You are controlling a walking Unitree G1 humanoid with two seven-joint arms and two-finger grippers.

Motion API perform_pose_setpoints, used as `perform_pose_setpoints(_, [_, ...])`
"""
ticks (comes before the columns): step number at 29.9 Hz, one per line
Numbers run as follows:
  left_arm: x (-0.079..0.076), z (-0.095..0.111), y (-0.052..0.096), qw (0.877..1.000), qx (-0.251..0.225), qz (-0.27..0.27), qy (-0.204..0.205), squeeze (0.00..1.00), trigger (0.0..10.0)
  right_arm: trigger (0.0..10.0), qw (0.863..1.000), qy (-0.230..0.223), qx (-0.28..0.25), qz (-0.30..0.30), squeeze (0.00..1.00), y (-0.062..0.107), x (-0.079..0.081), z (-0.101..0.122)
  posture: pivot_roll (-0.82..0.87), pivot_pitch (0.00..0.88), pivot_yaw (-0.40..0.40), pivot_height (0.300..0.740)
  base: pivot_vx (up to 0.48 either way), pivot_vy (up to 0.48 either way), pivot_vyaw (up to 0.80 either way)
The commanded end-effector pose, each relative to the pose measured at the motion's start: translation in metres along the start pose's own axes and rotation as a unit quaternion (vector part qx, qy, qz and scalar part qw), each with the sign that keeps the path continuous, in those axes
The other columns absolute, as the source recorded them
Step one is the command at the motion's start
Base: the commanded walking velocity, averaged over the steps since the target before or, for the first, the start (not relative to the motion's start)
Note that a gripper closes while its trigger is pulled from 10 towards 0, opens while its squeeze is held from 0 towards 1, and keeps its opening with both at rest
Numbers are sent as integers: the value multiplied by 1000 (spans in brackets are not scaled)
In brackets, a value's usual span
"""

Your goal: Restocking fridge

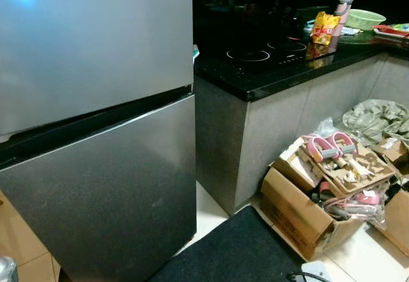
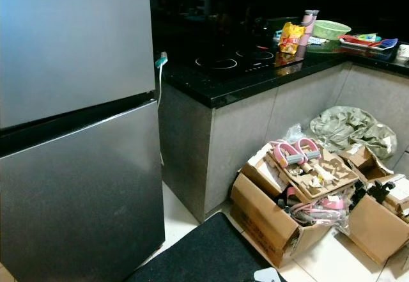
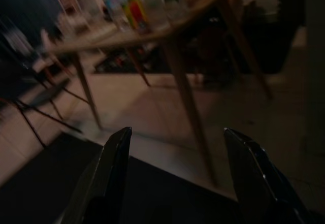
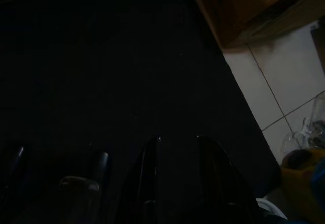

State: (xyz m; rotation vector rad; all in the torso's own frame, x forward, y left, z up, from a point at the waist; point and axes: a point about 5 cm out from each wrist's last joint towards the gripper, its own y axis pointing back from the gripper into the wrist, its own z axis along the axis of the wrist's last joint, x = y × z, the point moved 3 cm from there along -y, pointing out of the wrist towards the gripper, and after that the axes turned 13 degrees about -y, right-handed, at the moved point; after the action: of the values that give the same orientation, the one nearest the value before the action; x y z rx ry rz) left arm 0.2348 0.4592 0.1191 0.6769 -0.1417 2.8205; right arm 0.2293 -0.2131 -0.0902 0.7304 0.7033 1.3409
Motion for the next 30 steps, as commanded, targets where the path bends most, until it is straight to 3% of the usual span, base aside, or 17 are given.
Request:
perform_pose_setpoints(1, [-7, 2, 1, 1000, 0, -25, 5, 0, 10000, 10000, 1000, -2, -3, -4, 0, 0, -3, 0, 11, 72, -22, 740, 0, 0, 0])
perform_pose_setpoints(3, [-38, -1, 20, 995, -16, -101, -10, 0, 10000, 10000, 1000, 2, -2, -1, 0, 0, -1, -2, 11, 72, -22, 740, 0, 0, 0])
perform_pose_setpoints(5, [-45, -2, 26, 993, -20, -119, -14, 0, 10000, 10000, 1000, 4, -2, 0, 0, 1, 0, -3, 11, 72, -22, 740, 0, 0, 0])
perform_pose_setpoints(6, [-59, -7, 38, 987, -27, -154, -27, 0, 10000, 10000, 1000, 8, -1, 4, 0, 1, 1, -4, 5, 73, -15, 740, 0, 0, 0])
perform_pose_setpoints(7, [-59, -7, 38, 987, -27, -154, -27, 0, 10000, 10000, 1000, 8, -1, 4, 0, 1, 1, -4, 5, 73, -15, 740, 0, 0, 0])
perform_pose_setpoints(8, [-91, -27, 74, 968, -23, -245, -55, 0, 10000, 10000, 1000, 13, 2, 16, 0, 1, 5, -7, -1, 76, -13, 740, 0, 0, 0])
perform_pose_setpoints(9, [-91, -27, 74, 968, -23, -245, -55, 0, 10000, 10000, 1000, 13, 2, 16, 0, 1, 5, -7, -1, 76, -13, 740, 0, 0, 0])
perform_pose_setpoints(10, [-101, -34, 87, 960, -22, -272, -66, 0, 10000, 10000, 1000, 16, 2, 20, 0, 1, 6, -8, -1, 76, -13, 740, 0, 0, 0])
perform_pose_setpoints(12, [-124, -61, 128, 922, -12, -375, -100, 0, 10000, 10000, 999, 23, 4, 32, 0, 1, 9, -10, -3, 77, -14, 740, 0, 0, 0])
perform_pose_setpoints(13, [-124, -61, 128, 922, -12, -375, -100, 0, 10000, 10000, 999, 23, 4, 32, 0, 1, 9, -10, -3, 77, -14, 740, 0, 0, 0])
perform_pose_setpoints(15, [-136, -81, 162, 885, -8, -449, -123, 0, 10000, 10000, 998, 36, 8, 46, 0, 2, 12, -11, -3, 77, -15, 740, 0, 0, 0])
perform_pose_setpoints(16, [-136, -81, 162, 885, -8, -449, -123, 0, 10000, 10000, 998, 36, 8, 46, 0, 2, 12, -11, -3, 77, -15, 740, 0, 0, 0])
perform_pose_setpoints(18, [-141, -106, 195, 845, 12, -513, -153, 0, 10000, 10000, 997, 55, 13, 60, 0, 2, 17, -14, -4, 78, -16, 740, 0, 0, 800])
perform_pose_setpoints(22, [-146, -119, 224, 803, 0, -565, -188, 0, 10000, 10000, 996, 55, 11, 65, 0, 1, 20, -12, 1, 79, -25, 740, 0, 0, 800])
perform_pose_setpoints(27, [-149, -117, 228, 796, -6, -575, -191, 0, 10000, 10000, 996, 57, 7, 70, 0, 1, 23, -9, 1, 79, -27, 740, 0, 0, 800])
perform_pose_setpoints(30, [-150, -116, 226, 805, 6, -563, -186, 0, 10000, 10000, 995, 60, 4, 74, 0, 1, 24, -6, 1, 79, -26, 740, 0, 0, 800])
